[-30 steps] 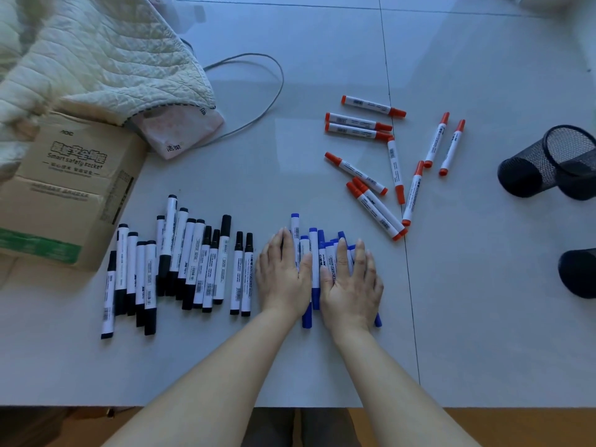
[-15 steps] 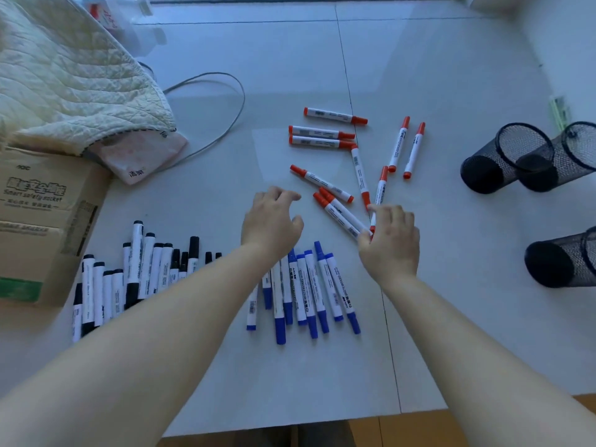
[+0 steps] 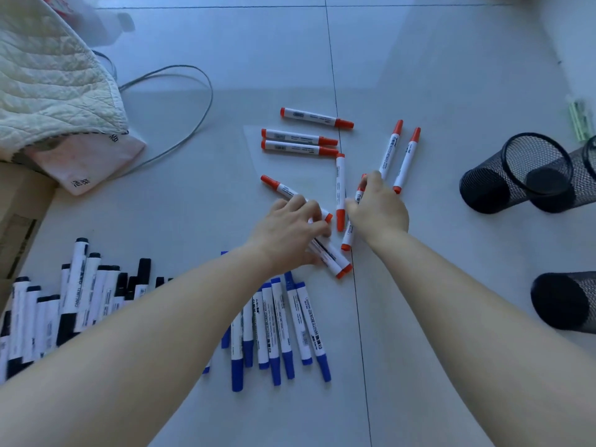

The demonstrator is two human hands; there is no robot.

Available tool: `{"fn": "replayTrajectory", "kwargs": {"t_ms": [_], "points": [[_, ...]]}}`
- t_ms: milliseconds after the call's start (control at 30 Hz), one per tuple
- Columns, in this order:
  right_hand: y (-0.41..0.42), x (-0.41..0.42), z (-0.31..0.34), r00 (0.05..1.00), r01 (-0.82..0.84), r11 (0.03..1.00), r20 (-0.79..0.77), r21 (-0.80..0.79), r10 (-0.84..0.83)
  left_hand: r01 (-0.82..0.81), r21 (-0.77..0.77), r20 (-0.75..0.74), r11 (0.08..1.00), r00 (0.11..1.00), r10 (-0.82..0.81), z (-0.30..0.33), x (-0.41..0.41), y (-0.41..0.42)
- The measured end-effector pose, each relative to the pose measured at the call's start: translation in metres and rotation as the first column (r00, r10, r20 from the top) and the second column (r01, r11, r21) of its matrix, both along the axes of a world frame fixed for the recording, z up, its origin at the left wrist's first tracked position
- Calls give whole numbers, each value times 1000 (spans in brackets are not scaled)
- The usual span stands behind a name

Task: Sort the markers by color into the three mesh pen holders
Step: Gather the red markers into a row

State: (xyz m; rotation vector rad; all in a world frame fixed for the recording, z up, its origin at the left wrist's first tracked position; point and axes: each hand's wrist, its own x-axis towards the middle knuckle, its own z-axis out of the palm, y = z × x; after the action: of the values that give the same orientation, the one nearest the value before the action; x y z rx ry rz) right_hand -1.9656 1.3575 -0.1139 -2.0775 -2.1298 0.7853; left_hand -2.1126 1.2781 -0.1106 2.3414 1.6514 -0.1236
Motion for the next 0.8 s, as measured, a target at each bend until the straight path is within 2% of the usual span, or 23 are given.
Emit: {"fn": "replayTrajectory", "kwargs": {"t_ms": [233,300,433,633,700,800], "points": [[18,-9,-3,1000,6,999,-27,38,-5,-130,55,15,990,991,130,-3,-16,-7],[20,-14,-4,1000,1,1000,8,26,-1,-155,77,1,985,988,155,-4,-21,-6],[22,-20,-7,997,9,1000,82,10,-10,-163,99,-71,982,983,170,-6,-27,-1],[23,-17,-11,994,-32,999,105,-27,34,-176,100,-77,979,980,184,-6,-31,14],[20,-14,-9,994,-71,997,80,-25,72,-216,60,-42,975,975,218,-6,-29,22],[21,-5,-1,999,-32,999,-34,28,33,-251,0,-32,968,967,251,-13,-25,33]]}}
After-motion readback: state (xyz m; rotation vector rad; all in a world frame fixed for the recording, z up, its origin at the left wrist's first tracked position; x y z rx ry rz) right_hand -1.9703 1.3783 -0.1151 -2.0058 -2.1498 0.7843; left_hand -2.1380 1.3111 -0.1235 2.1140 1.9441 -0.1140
